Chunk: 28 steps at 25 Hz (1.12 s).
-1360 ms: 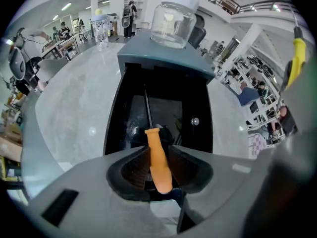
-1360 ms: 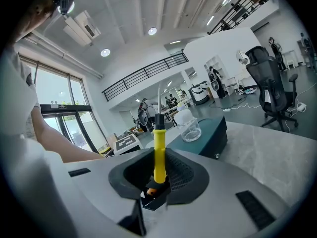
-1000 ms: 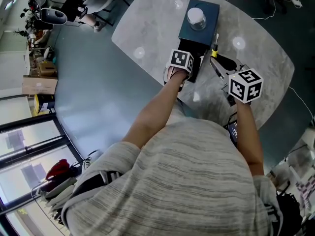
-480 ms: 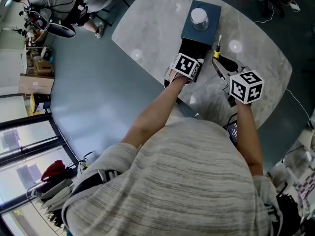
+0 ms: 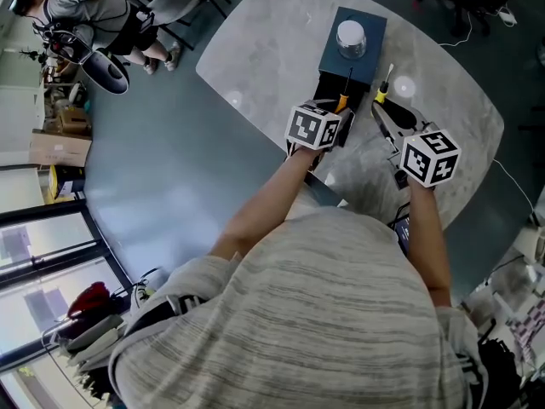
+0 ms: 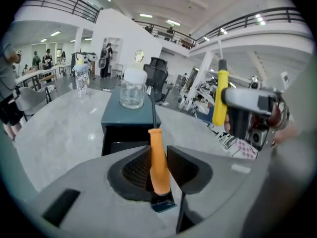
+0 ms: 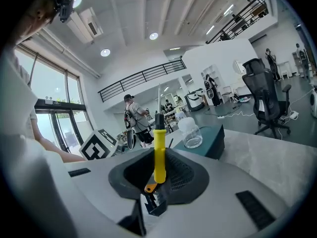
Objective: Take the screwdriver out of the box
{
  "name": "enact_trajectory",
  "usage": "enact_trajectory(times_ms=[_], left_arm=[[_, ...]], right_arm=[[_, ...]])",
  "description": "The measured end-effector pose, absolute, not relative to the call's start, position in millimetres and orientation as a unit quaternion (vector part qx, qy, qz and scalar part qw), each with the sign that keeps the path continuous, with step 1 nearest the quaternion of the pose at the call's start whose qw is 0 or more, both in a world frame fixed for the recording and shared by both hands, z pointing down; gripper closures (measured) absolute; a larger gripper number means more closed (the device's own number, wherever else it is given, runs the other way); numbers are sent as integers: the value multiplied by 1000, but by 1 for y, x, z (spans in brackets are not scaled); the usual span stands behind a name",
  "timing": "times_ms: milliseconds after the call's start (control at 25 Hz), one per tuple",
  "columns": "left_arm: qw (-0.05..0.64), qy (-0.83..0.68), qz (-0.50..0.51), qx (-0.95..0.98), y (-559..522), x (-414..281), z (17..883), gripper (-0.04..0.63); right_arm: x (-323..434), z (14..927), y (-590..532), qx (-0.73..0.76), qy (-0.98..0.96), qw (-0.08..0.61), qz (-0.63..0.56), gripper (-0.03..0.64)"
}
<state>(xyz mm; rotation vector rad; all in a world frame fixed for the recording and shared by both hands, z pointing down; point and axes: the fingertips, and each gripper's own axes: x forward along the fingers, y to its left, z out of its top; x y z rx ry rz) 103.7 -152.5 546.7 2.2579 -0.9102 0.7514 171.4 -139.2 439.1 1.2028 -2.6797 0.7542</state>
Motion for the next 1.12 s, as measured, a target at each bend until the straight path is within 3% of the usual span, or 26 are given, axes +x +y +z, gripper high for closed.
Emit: enact_trajectory(times_ms=[520,1120], left_arm=[[233,-352,36,906,-174,94,429,485],[184,-332,-21,925,-170,76,397,485]], right_arm=[[156,415,-143,400,-886,35,232,551],[132,405,-148,395,-893,50,209,551]])
